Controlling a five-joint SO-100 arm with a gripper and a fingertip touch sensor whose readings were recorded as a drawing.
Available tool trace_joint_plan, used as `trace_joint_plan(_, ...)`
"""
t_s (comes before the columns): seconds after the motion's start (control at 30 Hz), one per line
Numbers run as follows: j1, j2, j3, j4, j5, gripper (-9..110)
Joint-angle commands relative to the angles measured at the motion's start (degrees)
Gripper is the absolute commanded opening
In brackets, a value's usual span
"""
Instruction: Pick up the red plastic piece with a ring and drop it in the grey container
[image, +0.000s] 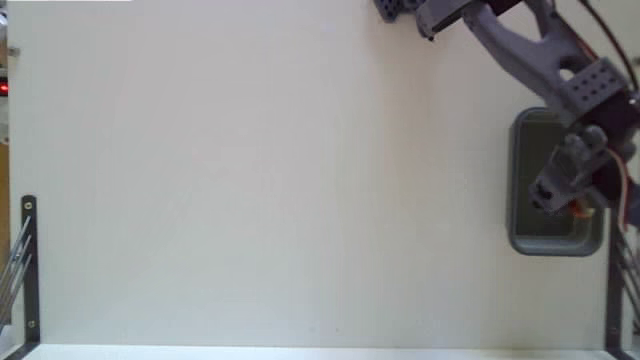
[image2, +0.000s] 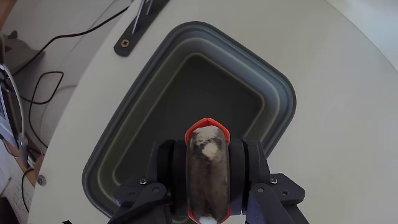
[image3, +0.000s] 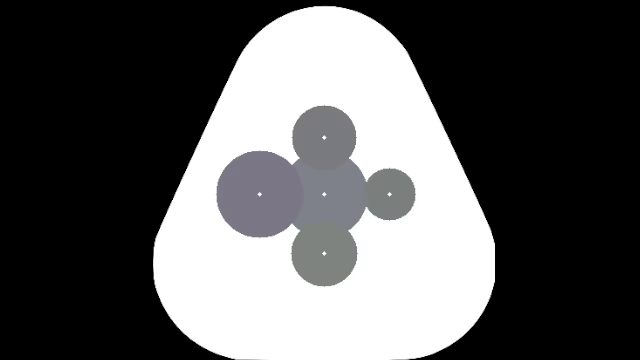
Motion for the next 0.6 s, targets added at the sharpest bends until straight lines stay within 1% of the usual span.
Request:
trace_joint_plan(0.0,-1.1,1.3,-2.6,-0.8,0.2,26)
trace_joint_plan(0.4,-1.1,1.3,-2.6,-0.8,0.2,26)
trace_joint_plan(0.43,-1.1,1.3,-2.6,-0.8,0.2,110)
trace_joint_plan(0.57,-1.1,1.3,-2.6,-0.8,0.2,110)
